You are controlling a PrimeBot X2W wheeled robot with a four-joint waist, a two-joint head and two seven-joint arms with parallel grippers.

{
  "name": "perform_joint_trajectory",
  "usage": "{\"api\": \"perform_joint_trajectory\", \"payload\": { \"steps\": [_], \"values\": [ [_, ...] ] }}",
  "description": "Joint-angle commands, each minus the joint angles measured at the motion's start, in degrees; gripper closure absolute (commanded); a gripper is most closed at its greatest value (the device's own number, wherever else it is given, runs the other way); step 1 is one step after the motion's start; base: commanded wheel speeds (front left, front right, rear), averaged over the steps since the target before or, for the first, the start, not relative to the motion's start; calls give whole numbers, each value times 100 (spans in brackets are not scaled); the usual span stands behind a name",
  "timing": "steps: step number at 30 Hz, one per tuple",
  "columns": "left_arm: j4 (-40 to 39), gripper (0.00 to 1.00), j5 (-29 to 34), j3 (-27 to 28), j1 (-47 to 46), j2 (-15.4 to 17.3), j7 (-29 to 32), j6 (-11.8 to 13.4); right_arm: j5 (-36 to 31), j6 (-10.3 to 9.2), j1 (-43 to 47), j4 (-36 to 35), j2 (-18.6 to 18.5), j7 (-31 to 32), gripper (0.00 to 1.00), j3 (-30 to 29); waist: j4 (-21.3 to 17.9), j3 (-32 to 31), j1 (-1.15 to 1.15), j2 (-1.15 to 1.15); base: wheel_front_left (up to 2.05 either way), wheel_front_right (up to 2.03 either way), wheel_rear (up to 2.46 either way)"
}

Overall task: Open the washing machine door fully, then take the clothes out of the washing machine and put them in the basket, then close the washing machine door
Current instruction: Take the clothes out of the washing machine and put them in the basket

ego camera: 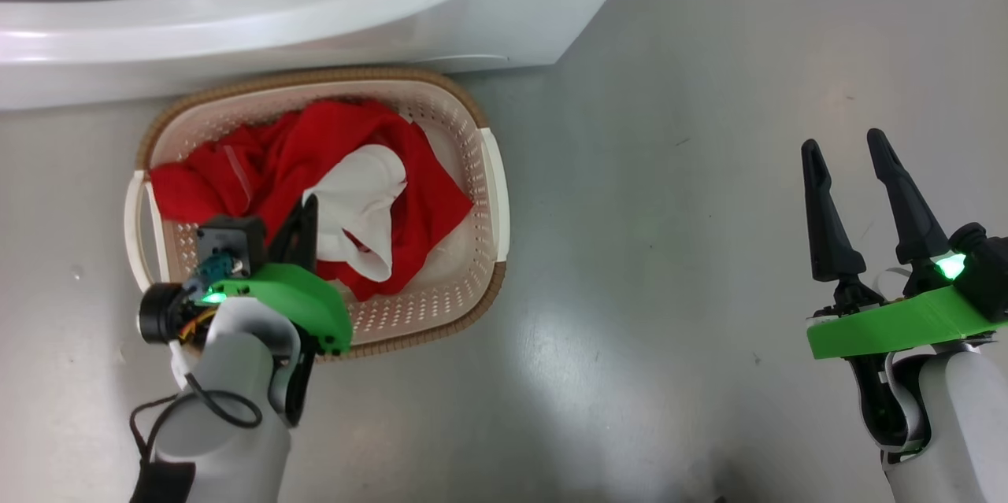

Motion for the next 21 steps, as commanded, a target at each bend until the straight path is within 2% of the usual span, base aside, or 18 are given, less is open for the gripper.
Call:
{"api": "perform_joint_trajectory", "payload": {
  "steps": [1,16,17,18,19,20,21],
  "values": [
    [-5,100,-32,149,27,140,-29,6,35,34,4,-140,-29,-37,0,136,3,95,0,0,0,0,0],
    [842,100,176,351,-678,153,-29,41,32,34,-141,-216,-74,-37,0,180,-4,491,0,0,0,0,0],
    [869,74,180,360,-696,152,-29,40,31,34,-147,-213,-79,-37,0,179,-2,495,0,0,0,0,0],
    [889,54,185,368,-712,152,-29,40,30,34,-153,-207,-85,-37,0,178,0,494,0,0,0,0,0],
    [901,17,189,376,-721,151,-29,41,28,34,-160,-200,-91,-37,0,174,4,490,0,0,0,0,0],
    [911,0,192,383,-726,150,-29,40,25,34,-166,-195,-93,-37,0,171,9,482,0,0,0,0,0],
    [918,0,188,394,-726,149,-29,34,21,34,-169,-190,-93,-37,0,169,14,470,0,0,0,0,0]
  ]
}}
